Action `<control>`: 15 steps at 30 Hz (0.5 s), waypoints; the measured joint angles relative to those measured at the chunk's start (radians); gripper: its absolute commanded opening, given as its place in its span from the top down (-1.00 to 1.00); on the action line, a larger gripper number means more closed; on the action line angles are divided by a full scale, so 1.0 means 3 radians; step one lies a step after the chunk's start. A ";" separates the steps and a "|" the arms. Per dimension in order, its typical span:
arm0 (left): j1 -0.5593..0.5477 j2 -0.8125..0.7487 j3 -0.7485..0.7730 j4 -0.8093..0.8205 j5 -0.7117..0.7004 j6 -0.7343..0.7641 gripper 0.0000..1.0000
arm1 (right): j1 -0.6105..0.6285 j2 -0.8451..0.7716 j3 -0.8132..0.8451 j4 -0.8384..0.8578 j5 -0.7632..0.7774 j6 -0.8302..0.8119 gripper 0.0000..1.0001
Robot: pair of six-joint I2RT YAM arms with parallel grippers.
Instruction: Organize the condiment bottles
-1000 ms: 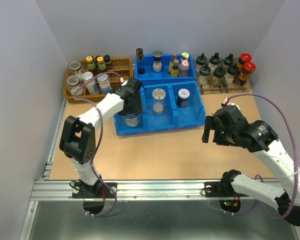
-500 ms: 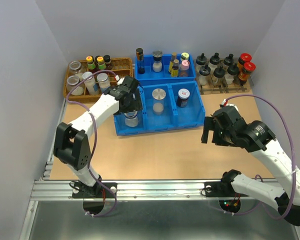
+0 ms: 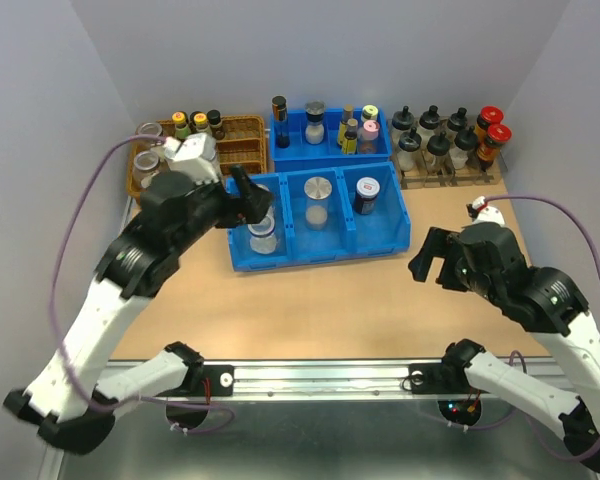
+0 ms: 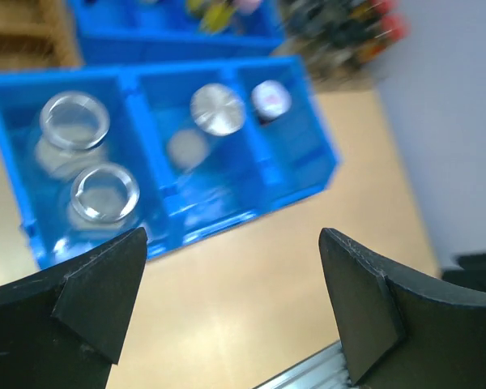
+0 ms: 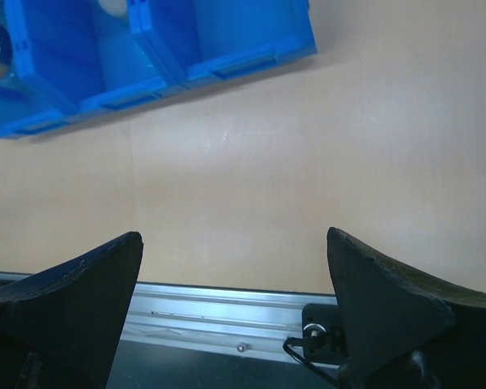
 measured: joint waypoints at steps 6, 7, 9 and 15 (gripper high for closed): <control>0.0000 -0.0896 -0.0155 0.0299 0.0495 0.0027 -0.97 | 0.0000 -0.0375 -0.0093 0.0074 0.0104 0.0093 -1.00; 0.0000 -0.0991 -0.0175 0.0328 0.0552 0.0028 -0.97 | 0.0000 -0.0439 -0.0108 0.0076 0.0125 0.0116 -1.00; 0.0000 -0.1066 -0.0206 0.0341 0.0617 0.0029 -0.97 | 0.0000 -0.0537 -0.0112 0.0075 0.0163 0.0163 -1.00; 0.0000 -0.1102 -0.0342 0.0282 0.0802 0.0032 -0.97 | 0.0000 -0.0708 -0.0112 0.0076 0.0217 0.0256 -1.00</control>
